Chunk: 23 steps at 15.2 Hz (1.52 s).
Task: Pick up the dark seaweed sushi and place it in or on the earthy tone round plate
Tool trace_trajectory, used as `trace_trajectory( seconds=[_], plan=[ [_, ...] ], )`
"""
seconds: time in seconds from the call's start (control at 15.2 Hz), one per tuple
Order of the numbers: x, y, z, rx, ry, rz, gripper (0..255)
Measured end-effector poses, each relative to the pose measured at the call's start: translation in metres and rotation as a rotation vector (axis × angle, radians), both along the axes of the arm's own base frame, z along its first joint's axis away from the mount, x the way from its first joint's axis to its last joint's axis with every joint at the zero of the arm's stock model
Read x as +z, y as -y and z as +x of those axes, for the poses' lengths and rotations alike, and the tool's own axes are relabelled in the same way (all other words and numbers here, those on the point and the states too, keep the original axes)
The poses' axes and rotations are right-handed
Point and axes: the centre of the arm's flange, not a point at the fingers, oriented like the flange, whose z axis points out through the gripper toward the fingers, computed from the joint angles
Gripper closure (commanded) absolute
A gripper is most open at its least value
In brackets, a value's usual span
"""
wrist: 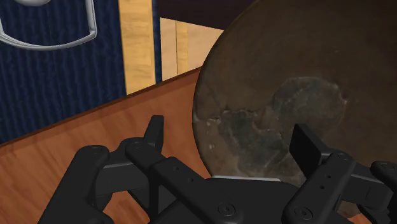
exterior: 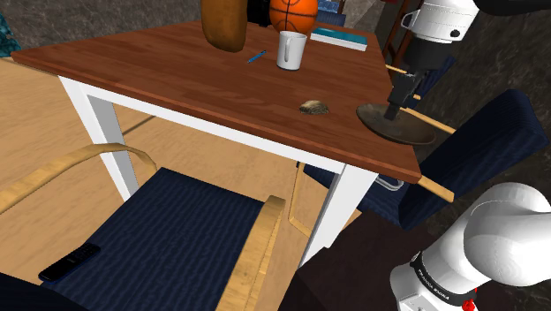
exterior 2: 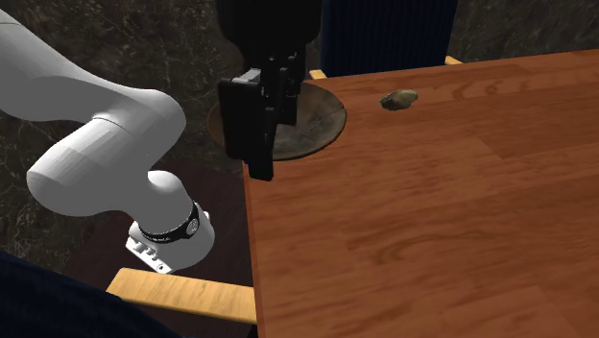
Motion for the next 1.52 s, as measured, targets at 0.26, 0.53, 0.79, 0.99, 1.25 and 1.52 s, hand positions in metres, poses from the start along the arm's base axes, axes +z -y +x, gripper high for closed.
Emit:
trace_trajectory(
  seconds=[0.26, 0.53, 0.79, 0.99, 1.25, 1.52],
  plan=[
    [0.002, -0.019, 0.012, 0.031, 0.034, 0.017, 0],
    [0.005, -0.055, 0.031, 0.089, 0.098, 0.048, 0],
    [0.013, -0.097, 0.047, 0.149, 0.163, 0.081, 0],
    [0.018, -0.122, 0.055, 0.189, 0.208, 0.104, 0],
    [0.004, -0.129, 0.061, 0.199, 0.220, 0.110, 0],
    [-0.016, -0.132, 0.066, 0.200, 0.220, 0.110, 0]
  ],
)
